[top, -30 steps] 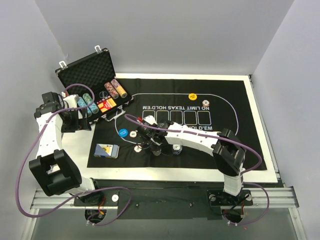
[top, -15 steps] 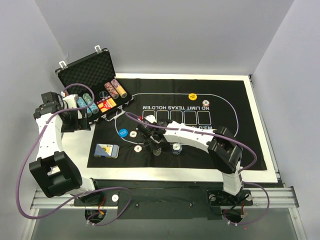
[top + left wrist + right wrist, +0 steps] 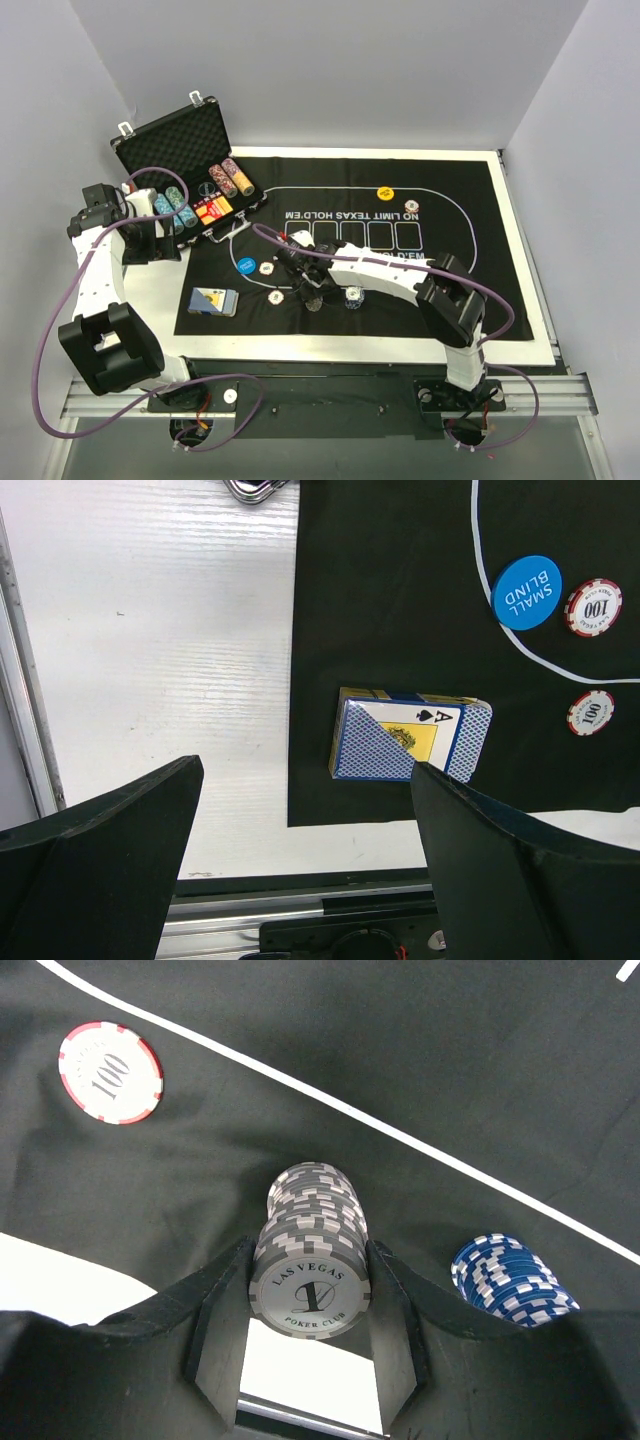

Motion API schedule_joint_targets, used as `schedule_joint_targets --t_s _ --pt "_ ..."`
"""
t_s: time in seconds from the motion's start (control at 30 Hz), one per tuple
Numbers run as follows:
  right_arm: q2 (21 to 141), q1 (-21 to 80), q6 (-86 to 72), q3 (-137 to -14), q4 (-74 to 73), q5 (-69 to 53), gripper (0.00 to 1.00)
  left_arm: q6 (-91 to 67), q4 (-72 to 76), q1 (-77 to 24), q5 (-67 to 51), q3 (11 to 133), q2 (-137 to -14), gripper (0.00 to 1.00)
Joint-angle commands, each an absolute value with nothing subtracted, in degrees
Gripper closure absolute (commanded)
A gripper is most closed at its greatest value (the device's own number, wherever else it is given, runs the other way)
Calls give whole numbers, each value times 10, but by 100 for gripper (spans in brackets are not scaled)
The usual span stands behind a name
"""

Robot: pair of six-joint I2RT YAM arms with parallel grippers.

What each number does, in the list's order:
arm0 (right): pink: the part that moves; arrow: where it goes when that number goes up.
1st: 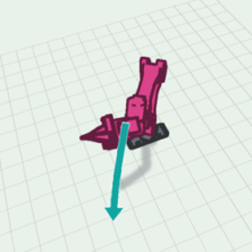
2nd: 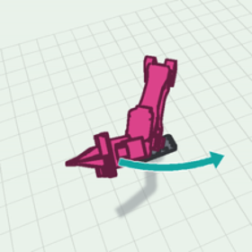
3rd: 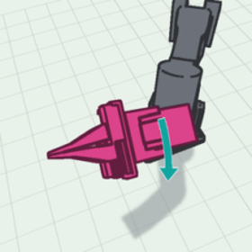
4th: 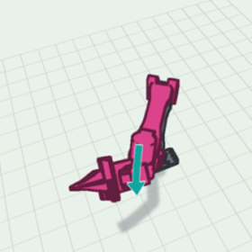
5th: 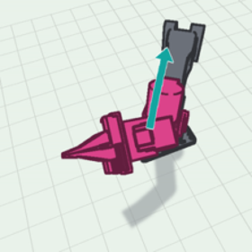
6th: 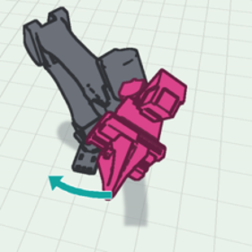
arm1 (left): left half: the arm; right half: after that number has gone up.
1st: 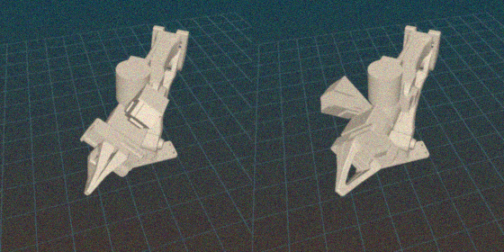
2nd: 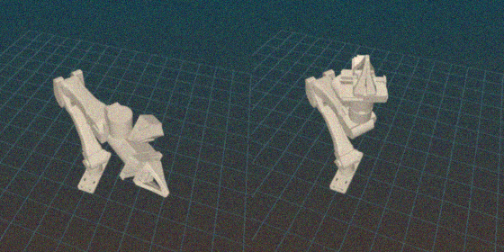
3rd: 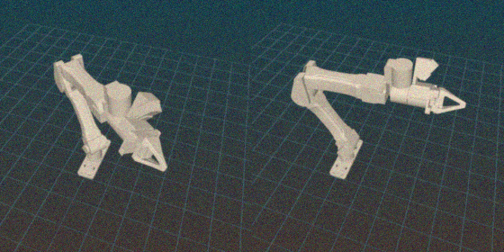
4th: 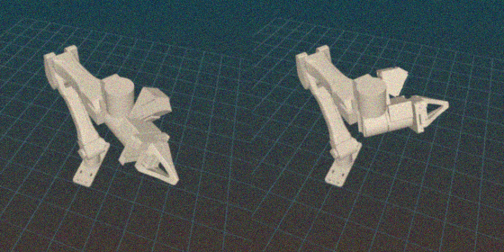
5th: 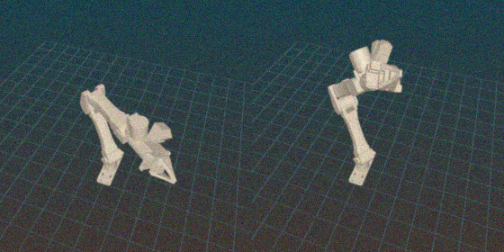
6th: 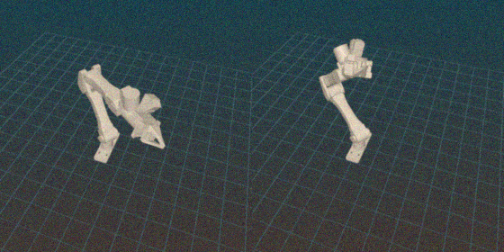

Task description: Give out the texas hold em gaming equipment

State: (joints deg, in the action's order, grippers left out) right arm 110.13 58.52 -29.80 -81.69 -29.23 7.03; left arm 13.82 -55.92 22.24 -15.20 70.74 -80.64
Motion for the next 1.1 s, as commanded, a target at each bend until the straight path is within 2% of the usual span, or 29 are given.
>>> schedule_joint_targets --t_s 0.0,0.63,0.8,1.07 --pt "1067 586 -303 -801 -306 79 62 146 -551 226 -154 715 -786 3" --pt "1057 586 -280 -876 -368 87 63 148 -548 226 -156 712 -785 3" --pt "1106 573 -251 -976 -404 84 63 148 -543 226 -149 710 -794 3" --pt "1262 527 -236 -1189 -437 44 67 147 -541 229 -150 716 -803 3"
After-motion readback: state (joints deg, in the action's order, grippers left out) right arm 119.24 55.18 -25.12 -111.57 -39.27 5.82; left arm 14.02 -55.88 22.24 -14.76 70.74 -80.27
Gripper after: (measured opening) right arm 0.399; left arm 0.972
